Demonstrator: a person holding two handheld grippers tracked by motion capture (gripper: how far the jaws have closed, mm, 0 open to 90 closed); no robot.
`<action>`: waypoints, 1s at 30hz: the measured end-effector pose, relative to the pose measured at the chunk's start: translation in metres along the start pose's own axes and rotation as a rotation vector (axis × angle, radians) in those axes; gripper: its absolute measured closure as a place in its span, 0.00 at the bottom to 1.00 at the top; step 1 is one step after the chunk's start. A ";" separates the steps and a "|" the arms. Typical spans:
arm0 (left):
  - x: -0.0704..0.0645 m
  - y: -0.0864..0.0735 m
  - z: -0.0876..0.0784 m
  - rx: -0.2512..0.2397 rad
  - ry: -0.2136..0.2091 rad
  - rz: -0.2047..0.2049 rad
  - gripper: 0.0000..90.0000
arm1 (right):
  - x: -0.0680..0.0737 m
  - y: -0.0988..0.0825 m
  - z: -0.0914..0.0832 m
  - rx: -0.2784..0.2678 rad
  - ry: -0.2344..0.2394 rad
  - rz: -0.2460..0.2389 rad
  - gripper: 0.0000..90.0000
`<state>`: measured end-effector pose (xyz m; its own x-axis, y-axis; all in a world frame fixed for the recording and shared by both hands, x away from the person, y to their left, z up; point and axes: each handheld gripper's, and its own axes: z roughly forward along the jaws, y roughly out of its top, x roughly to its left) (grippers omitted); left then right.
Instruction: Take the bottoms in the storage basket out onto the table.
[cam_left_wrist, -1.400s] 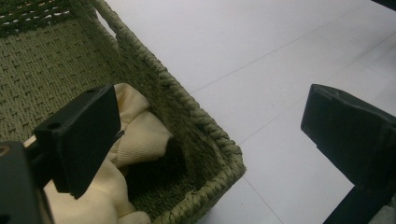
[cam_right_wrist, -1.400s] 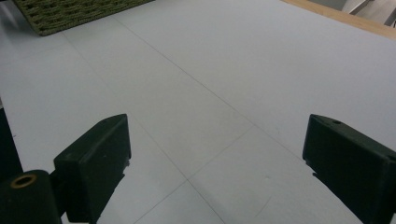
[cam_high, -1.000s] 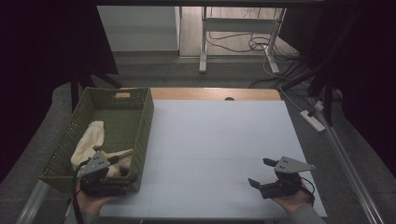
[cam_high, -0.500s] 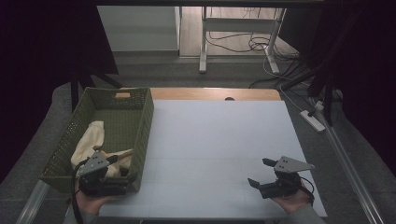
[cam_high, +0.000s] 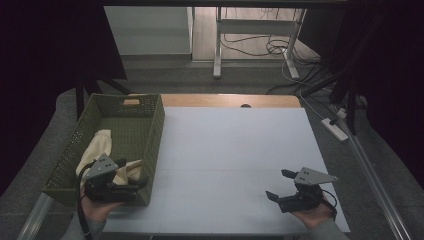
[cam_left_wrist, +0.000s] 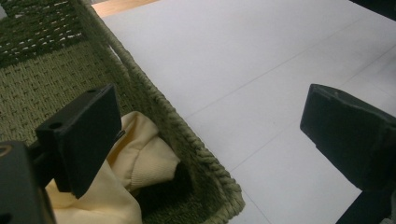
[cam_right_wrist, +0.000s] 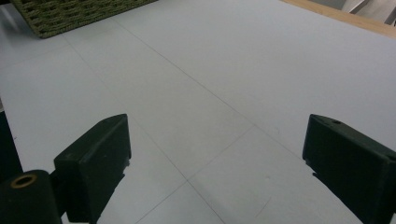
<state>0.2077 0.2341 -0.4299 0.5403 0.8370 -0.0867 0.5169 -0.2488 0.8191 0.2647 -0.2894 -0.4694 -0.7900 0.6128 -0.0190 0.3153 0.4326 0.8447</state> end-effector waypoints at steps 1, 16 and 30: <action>0.001 0.001 0.000 0.001 0.000 0.001 0.07 | 0.000 0.000 0.000 0.003 0.000 0.000 0.09; 0.008 0.015 0.004 0.006 -0.009 0.005 0.07 | 0.000 -0.003 0.004 0.028 0.003 0.000 0.09; 0.019 0.028 0.008 0.022 0.007 0.006 0.07 | -0.001 -0.004 0.005 0.033 0.000 0.000 0.09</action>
<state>0.2382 0.2393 -0.4135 0.5387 0.8390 -0.0773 0.5281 -0.2647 0.8069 0.2665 -0.2880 -0.4753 -0.7900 0.6128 -0.0188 0.3327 0.4543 0.8264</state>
